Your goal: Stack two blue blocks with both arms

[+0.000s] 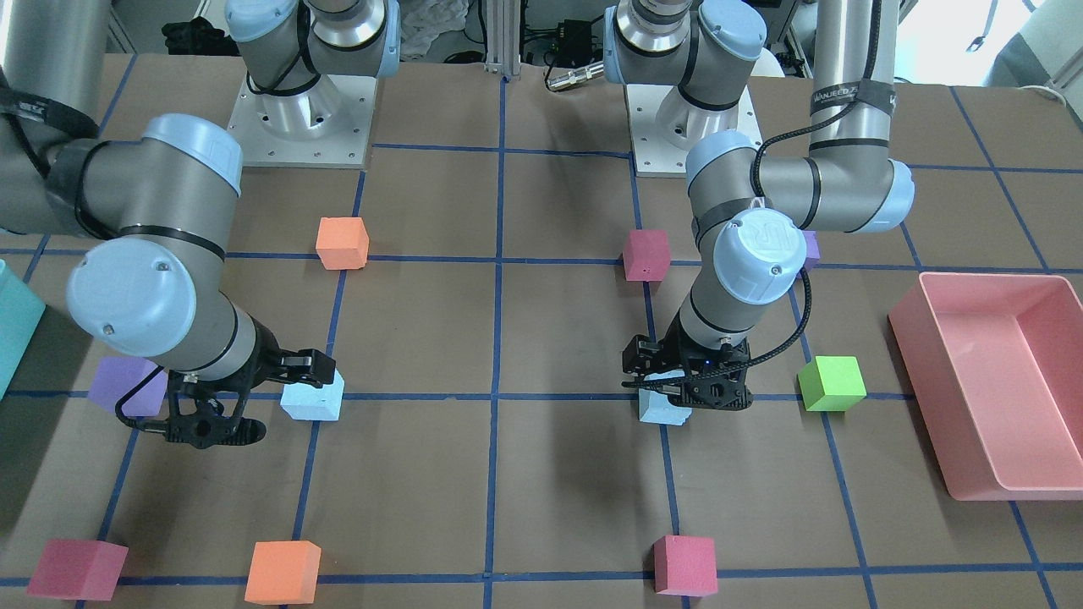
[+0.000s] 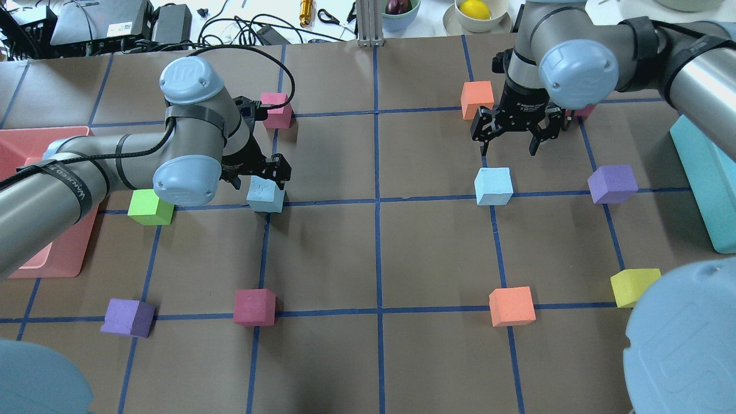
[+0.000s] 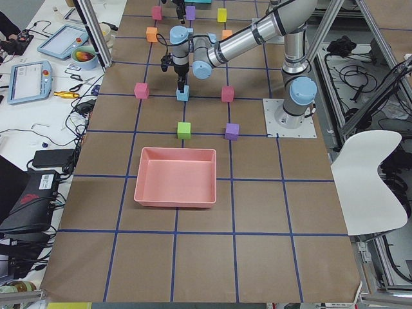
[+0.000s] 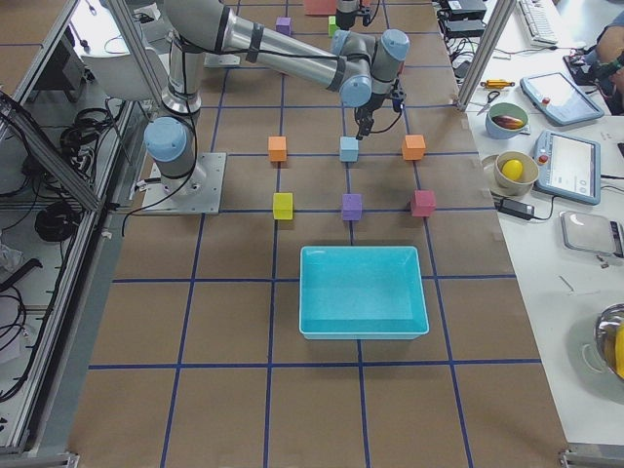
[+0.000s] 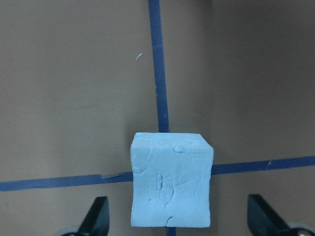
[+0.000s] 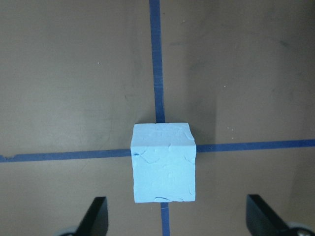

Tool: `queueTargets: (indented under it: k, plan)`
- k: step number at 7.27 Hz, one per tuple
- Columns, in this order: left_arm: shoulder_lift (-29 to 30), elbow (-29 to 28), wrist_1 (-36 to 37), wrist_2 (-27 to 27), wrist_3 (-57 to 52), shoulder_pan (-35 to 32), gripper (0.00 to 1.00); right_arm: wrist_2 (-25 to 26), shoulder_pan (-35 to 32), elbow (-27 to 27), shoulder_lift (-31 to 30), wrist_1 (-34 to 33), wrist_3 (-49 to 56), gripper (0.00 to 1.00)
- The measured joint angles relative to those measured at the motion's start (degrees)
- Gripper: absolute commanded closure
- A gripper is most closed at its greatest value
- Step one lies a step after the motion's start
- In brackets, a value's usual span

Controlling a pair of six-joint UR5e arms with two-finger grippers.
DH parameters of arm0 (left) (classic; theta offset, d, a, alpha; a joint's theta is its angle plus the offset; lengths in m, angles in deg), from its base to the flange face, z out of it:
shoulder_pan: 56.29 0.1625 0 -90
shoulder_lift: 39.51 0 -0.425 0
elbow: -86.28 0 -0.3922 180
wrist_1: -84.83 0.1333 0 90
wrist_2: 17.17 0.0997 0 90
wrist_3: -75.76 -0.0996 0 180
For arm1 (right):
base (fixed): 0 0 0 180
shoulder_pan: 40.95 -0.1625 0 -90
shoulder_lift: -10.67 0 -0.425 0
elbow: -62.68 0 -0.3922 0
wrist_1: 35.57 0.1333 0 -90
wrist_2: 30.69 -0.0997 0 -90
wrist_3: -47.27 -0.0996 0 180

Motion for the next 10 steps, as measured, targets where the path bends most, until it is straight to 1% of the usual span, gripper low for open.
queueTargets:
  k: [1,2,3,4,5,6,7,8,9,10]
  plan:
    - [1.13,0.58,1.11,-0.04,-0.06,-0.03,0.0,-0.11,0.0,1.22,1.81,-2.78,-0.22,0.0]
    - [1.99,1.23,2.76,-0.09,-0.17,-0.06,0.04,-0.18,0.0,1.93,3.67,-4.98,-0.51,0.0]
    - [2.62,1.6,4.18,-0.1,-0.25,-0.06,0.22,-0.2,0.0,2.3,4.69,-5.98,-0.67,0.0]
    - [3.02,1.66,5.01,-0.03,-0.32,-0.04,0.32,-0.18,0.0,2.89,5.16,-6.23,-0.73,0.0]
    - [3.25,1.67,5.48,0.04,-0.41,-0.01,0.33,-0.18,0.0,3.92,5.26,-6.37,-0.76,0.25]
    - [3.36,1.73,5.77,0.05,-0.45,-0.01,0.37,-0.21,0.0,4.78,5.17,-6.56,-0.79,0.64]
    - [3.39,1.79,5.89,0.03,-0.47,-0.01,0.58,-0.23,0.0,5.04,5.08,-6.65,-0.81,1.0]
    - [3.41,1.82,5.98,-0.01,-0.52,0.0,0.78,-0.26,0.0,4.97,4.99,-6.64,-0.81,1.0]
    - [3.41,1.78,6.08,-0.01,-0.62,0.0,0.89,-0.72,-0.06,4.79,4.71,-6.56,-0.86,1.0]
    - [3.39,1.7,6.21,0.02,-0.67,0.0,0.9,-2.44,-0.41,4.12,4.03,-6.47,-1.64,1.0]
